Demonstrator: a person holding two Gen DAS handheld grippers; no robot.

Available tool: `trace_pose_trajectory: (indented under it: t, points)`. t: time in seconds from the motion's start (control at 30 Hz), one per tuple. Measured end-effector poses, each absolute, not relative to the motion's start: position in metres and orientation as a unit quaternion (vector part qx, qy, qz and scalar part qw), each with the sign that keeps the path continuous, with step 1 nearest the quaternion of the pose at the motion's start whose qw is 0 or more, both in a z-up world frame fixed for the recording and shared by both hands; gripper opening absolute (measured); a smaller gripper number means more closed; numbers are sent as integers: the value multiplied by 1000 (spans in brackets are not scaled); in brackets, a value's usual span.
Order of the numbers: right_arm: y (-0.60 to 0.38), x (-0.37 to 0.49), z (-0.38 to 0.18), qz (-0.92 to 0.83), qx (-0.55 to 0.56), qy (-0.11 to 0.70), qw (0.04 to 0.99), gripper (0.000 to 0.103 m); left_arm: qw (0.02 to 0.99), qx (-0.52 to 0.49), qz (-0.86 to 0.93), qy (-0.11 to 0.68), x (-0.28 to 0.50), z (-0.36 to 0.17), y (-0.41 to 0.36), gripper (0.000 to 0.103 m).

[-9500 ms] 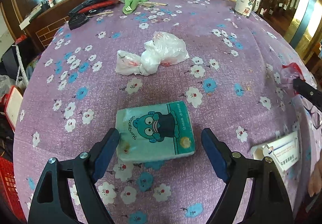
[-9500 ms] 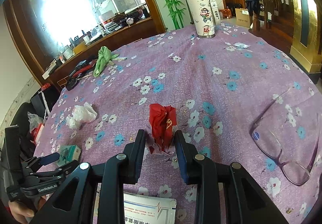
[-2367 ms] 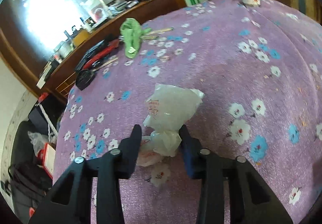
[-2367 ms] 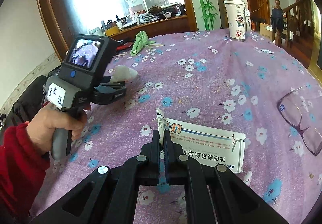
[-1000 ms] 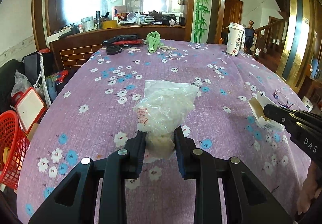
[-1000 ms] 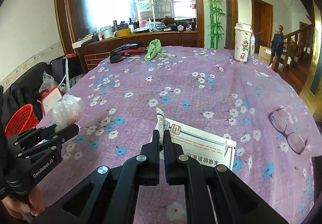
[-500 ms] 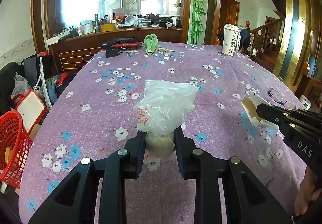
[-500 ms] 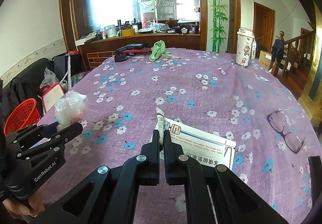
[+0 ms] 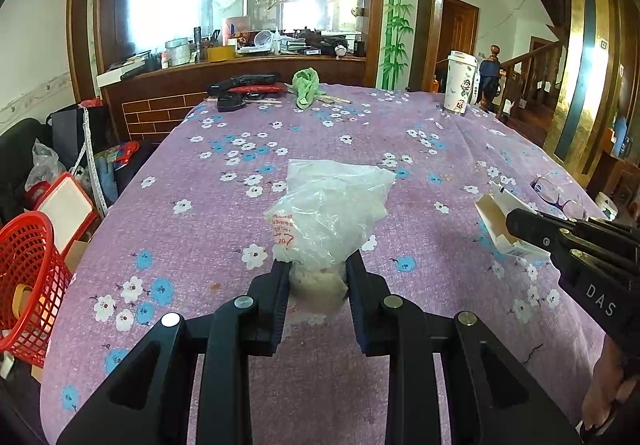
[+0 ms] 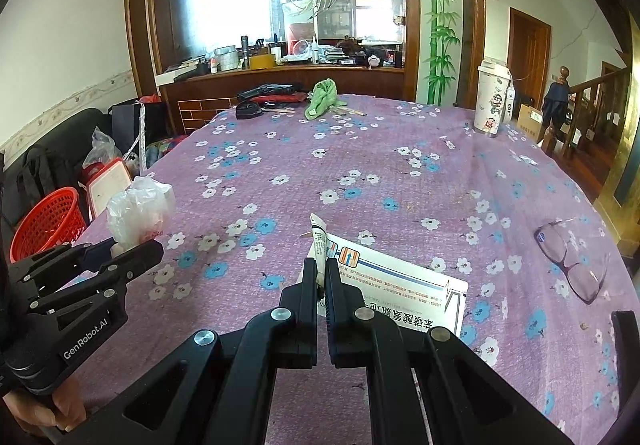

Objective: Collect trash
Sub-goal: 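Lift the leaflet and plastic bag with both tools and carry them over the red basket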

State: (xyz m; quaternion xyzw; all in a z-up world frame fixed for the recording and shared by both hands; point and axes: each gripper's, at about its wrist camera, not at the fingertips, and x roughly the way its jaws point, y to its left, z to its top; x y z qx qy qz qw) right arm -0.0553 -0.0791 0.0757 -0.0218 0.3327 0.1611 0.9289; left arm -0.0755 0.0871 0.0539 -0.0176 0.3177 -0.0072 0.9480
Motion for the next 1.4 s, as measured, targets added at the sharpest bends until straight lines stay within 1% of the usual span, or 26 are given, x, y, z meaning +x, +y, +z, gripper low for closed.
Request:
trace_pose_trajectory:
  t: [0.8, 1.13, 1.4]
  points:
    - [-44, -65, 83, 187, -47, 333, 923, 4, 951, -37, 13, 307, -96, 63, 116, 26]
    - [-3, -66, 97, 242, -47, 342, 907, 4, 951, -60, 51, 299, -106, 71, 156, 26]
    - [41, -60, 117, 304, -35, 345, 887, 4, 951, -84, 103, 280, -122, 88, 210, 26]
